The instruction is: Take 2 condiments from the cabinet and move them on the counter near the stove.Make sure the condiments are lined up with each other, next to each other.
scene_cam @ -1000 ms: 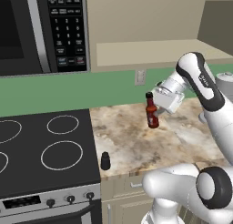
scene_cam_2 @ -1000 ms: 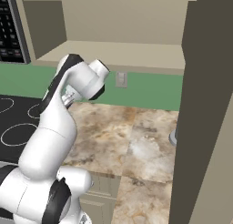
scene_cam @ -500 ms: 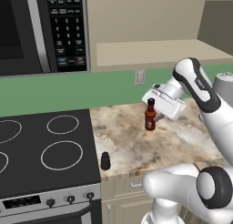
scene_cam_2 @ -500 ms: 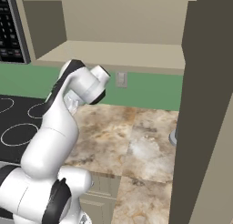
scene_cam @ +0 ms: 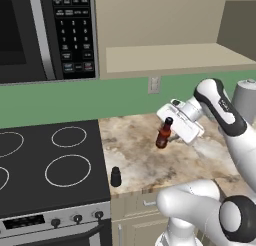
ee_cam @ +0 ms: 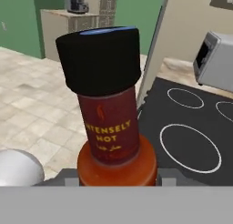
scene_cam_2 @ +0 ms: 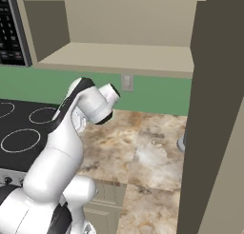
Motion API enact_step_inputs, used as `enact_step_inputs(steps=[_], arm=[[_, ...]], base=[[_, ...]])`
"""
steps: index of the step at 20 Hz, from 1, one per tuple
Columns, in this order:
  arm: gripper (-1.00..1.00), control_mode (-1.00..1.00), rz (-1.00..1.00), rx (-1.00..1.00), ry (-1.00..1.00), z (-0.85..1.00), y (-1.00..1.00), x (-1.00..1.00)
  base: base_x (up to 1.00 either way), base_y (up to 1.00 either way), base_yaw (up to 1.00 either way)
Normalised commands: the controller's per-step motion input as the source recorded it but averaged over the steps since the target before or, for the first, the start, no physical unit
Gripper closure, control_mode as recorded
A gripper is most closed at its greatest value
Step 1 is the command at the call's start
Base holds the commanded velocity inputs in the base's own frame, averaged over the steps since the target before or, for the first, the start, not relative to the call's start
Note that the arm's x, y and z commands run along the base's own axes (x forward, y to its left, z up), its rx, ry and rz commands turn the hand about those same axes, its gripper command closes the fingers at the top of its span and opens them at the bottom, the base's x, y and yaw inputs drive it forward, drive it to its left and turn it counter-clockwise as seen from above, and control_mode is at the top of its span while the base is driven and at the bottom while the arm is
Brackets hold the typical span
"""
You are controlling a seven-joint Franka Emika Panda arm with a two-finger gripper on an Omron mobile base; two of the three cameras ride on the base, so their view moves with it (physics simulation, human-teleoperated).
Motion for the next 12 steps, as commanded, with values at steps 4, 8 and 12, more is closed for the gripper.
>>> enact_step_inputs(steps=[4,8,12], arm=[[1.0,-1.0,0.03,0.18,-0.02,-0.3,0.0,0.09],[1.0,-1.0,0.05,0.14,0.06,-0.2,0.01,0.14],[1.0,-1.0,0.08,0.02,0.14,-0.18,0.08,0.2]], base=[[0.0,0.0,0.0],[0.0,0.0,0.0],[0.0,0.0,0.0]])
